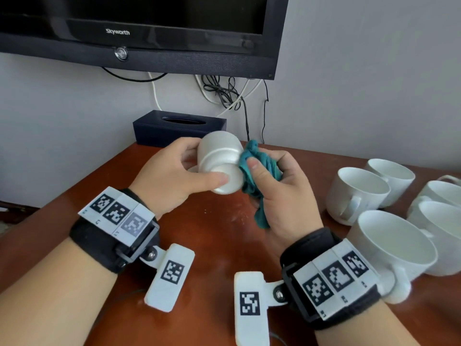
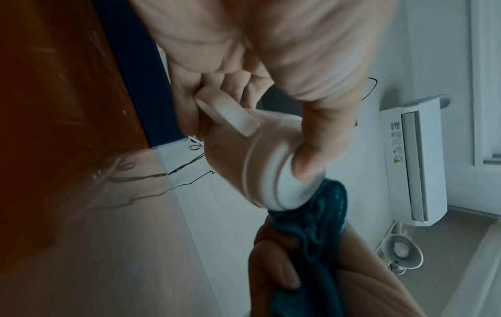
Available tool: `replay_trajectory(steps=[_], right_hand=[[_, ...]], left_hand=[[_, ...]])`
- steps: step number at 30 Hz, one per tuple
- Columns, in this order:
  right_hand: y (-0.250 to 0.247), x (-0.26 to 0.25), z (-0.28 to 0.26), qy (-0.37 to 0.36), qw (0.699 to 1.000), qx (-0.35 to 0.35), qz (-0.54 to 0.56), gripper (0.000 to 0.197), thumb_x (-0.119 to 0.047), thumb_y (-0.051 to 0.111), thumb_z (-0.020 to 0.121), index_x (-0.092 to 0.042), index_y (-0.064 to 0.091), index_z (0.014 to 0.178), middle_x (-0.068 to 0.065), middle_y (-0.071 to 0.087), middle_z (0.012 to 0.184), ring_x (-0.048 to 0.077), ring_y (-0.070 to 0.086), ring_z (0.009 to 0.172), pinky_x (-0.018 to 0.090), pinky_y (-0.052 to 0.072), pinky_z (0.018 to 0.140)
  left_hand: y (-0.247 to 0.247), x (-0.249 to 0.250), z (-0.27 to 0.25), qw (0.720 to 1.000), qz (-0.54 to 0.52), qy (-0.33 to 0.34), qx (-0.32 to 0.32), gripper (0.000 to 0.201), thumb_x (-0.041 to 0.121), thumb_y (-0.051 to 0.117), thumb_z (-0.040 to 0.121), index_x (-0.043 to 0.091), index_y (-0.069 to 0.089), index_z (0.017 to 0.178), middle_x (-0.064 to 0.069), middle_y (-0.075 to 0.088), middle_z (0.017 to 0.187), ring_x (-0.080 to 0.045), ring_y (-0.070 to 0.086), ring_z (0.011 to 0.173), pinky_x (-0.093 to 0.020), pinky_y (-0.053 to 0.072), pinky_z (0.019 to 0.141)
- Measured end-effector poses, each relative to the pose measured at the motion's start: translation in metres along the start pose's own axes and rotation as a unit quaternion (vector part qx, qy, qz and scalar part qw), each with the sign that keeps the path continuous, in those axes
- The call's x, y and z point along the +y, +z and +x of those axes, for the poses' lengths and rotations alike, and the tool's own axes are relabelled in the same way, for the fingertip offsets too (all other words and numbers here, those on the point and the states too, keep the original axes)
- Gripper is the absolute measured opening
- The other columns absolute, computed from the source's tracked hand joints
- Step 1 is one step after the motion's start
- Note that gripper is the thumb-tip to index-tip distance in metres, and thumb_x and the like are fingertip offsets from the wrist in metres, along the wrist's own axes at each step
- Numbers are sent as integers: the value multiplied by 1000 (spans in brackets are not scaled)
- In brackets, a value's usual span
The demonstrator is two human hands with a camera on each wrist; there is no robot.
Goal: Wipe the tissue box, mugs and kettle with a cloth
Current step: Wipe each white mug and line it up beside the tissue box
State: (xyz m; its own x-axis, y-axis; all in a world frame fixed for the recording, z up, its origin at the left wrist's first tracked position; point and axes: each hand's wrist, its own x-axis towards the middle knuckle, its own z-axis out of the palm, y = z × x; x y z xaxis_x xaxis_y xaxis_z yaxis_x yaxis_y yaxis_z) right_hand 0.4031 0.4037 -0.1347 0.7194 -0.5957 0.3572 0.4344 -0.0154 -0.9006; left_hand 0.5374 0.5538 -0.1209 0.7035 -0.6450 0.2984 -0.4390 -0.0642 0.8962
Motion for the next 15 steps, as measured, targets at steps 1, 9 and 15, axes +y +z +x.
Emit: replay_trajectory(steps=[1, 9, 15], right_hand=[[1, 0, -1, -7, 1000, -10, -10, 7, -12, 70, 97, -13, 66, 102, 9, 72, 95, 22, 66, 83, 33, 56, 71], [-2, 6, 4, 13, 998, 60, 20, 4, -29, 72, 94, -25, 71, 96, 6, 73, 93, 22, 65, 82, 39, 53, 71], [-12, 7, 9, 52, 992, 110, 40, 11, -32, 67, 99, -23, 72, 103, 8, 75, 102, 25, 66, 90, 53, 56, 85]], left_hand=[[0, -1, 0, 1000, 11, -6, 15, 80, 59, 90, 52, 49, 57, 124, 24, 71, 121, 1, 68, 112, -42, 54, 103], [6, 3, -4, 997, -7, 6, -80, 89, 40, 95, 60, 36, 53, 138, 21, 70, 127, -1, 67, 118, -32, 55, 102], [8, 3, -6, 989, -62, 23, -130, 93, 37, 88, 60, 25, 51, 145, 10, 69, 133, -11, 66, 122, -22, 54, 97]])
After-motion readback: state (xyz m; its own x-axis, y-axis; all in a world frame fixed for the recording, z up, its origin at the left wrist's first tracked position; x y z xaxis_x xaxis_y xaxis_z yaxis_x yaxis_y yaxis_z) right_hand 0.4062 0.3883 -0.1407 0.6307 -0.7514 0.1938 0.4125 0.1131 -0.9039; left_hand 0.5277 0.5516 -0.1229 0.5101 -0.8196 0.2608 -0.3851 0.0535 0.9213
